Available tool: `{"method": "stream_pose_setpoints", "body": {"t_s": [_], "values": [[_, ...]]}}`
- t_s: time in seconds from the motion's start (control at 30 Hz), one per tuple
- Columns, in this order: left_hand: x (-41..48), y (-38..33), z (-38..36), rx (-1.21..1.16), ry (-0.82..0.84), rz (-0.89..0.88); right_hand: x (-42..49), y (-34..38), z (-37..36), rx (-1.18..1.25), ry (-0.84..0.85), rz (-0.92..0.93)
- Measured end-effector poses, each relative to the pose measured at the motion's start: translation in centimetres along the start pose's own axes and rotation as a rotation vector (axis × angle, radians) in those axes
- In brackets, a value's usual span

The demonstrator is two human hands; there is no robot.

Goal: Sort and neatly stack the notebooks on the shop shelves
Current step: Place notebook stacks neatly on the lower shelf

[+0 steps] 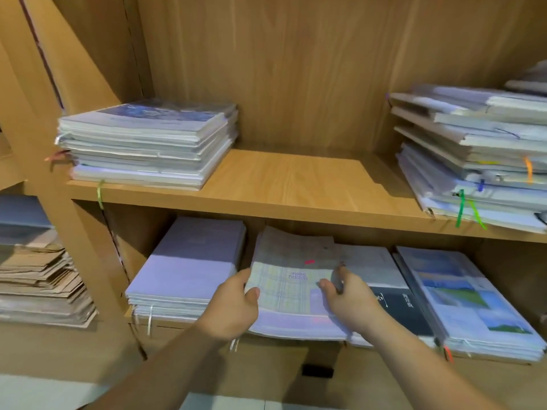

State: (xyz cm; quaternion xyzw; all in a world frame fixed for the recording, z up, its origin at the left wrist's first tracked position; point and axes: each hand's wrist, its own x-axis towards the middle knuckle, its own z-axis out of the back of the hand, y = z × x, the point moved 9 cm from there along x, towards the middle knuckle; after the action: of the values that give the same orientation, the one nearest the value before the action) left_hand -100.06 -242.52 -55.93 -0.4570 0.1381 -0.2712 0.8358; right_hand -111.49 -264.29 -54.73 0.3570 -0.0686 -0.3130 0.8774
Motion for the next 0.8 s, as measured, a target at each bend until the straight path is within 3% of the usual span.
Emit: {"method": "stream_pose_setpoints", "body": {"t_s": [0.3,0.53,0.7,0.8], "values": [[2.5,1.3,0.7,0.0,-0.102,0.079,2.6,0.0,-0.4,0.095,-0.065,0.013],[2.0,0.0,-0.1,0.512,-0.003,0.106,2.5,-0.8,-1.5,-0.041,0.094,-0.036],[0.8,0.8,-0.7,0.54,0.215,0.071,0.9,-1.0,-0.2,-0.026,0.184,-0.015],[0.4,0.8,-1.0,0.593,0.208,0.064,-0.3,-1.5,-0.8,-0.039,0.31,-0.076]]}}
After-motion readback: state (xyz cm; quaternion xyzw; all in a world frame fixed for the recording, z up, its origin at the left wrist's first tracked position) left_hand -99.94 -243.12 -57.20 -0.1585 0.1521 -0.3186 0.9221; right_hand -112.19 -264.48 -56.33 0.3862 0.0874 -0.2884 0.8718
